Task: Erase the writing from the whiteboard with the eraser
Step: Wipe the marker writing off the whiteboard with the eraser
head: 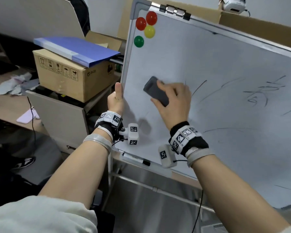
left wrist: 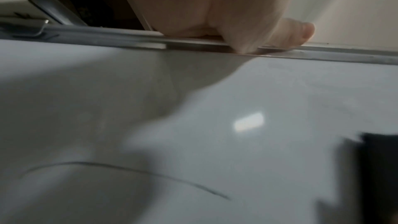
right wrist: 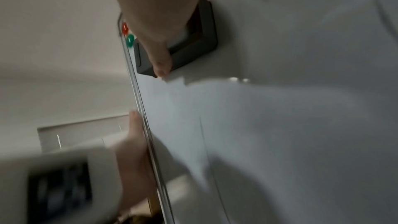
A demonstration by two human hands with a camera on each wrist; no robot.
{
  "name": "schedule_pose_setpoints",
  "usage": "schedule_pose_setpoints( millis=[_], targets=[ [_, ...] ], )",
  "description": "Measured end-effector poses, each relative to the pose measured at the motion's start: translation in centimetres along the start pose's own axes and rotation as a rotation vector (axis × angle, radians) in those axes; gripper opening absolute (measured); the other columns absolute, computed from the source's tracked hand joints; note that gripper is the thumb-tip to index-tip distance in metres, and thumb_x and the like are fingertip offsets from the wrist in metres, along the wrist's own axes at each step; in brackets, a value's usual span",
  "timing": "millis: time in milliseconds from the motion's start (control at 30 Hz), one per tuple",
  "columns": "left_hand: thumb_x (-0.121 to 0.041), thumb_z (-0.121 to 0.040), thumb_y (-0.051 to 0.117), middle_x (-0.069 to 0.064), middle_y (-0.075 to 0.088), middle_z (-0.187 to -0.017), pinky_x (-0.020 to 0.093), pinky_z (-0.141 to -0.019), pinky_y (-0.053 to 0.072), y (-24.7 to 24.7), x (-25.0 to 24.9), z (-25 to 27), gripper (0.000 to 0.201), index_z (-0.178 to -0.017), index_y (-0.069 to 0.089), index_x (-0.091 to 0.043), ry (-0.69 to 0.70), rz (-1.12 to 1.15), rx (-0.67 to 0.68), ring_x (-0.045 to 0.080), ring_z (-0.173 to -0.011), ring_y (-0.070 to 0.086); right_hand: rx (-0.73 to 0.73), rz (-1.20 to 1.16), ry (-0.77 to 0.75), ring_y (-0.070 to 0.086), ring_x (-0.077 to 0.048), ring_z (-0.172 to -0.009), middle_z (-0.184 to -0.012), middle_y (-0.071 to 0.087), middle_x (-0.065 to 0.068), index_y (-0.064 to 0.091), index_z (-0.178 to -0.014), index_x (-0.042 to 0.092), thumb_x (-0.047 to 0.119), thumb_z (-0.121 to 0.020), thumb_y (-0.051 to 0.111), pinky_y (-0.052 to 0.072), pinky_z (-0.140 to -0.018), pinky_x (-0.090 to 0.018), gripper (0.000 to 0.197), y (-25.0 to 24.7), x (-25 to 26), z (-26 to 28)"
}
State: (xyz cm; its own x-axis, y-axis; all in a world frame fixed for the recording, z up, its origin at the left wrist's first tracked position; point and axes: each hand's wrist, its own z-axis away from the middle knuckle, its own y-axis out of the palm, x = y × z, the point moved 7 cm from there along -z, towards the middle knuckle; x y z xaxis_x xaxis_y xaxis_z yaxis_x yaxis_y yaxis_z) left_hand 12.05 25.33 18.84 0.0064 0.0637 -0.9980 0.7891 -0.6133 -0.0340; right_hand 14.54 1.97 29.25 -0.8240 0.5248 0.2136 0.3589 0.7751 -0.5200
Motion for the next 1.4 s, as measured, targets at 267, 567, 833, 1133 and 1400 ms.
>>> schedule_pose_setpoints(
  millis=[267,567,833,1133,1400],
  targets=[
    [-0.055,-0.103,0.027,-0.002,0.025,-0.061,0.029,-0.058,0.023,-0.1,-1.2,1.2,0.056,-0.06,0.022,-0.02,0.001,-0.117,-0.104,0.012,-0.058,0.023,-0.206,-0.03,0.048,0.051,-0.03,-0.095,-0.105,0.058,-0.006,0.069,-0.124,0.024,0.028,-0.073,0.085,0.042,-0.087,-0.04,0.054,-4.1,-2.6,-1.9],
    [-0.042,-0.107,0.027,0.002,0.049,-0.101,0.026,-0.088,0.032,0.1,1.5,3.7,0.043,-0.084,0.055,-0.019,-0.024,-0.132,-0.116,0.015,-0.096,0.043,-0.017,-0.069,-0.039,0.045,-0.025,-0.097,-0.099,0.06,-0.005,0.072,-0.119,0.025,0.033,-0.067,0.088,0.047,-0.086,-0.047,0.055,-2.7,-2.9,1.2],
    [-0.017,-0.106,0.038,0.004,0.059,-0.107,0.019,-0.079,0.04,-2.1,5.0,4.8,0.028,-0.115,0.061,-0.005,0.044,-0.174,-0.031,0.014,-0.101,0.051,-0.017,-0.033,-0.044,0.043,-0.025,-0.098,-0.103,0.059,-0.002,0.069,-0.122,0.029,0.031,-0.068,0.088,0.045,-0.083,-0.047,0.057,-1.6,-1.8,0.5],
    [-0.019,-0.105,0.042,0.008,0.061,-0.112,0.034,-0.095,0.047,-1.8,8.5,4.2,0.033,-0.135,0.047,-0.007,-0.046,-0.033,0.061,0.022,-0.103,0.057,0.271,0.055,-0.032,0.049,-0.031,-0.1,-0.105,0.06,-0.003,0.07,-0.117,0.027,0.031,-0.063,0.091,0.044,-0.085,-0.048,0.059,6.2,-0.6,8.5],
    [-0.032,-0.104,0.039,-0.013,0.059,-0.095,0.044,-0.107,0.04,-2.0,10.0,4.7,0.029,-0.126,0.054,-0.021,-0.066,-0.082,-0.115,0.014,-0.097,0.052,0.368,0.068,-0.075,0.05,-0.029,-0.097,-0.103,0.06,-0.002,0.07,-0.113,0.025,0.031,-0.06,0.093,0.034,-0.082,-0.04,0.058,9.0,-0.5,12.6]
  ],
)
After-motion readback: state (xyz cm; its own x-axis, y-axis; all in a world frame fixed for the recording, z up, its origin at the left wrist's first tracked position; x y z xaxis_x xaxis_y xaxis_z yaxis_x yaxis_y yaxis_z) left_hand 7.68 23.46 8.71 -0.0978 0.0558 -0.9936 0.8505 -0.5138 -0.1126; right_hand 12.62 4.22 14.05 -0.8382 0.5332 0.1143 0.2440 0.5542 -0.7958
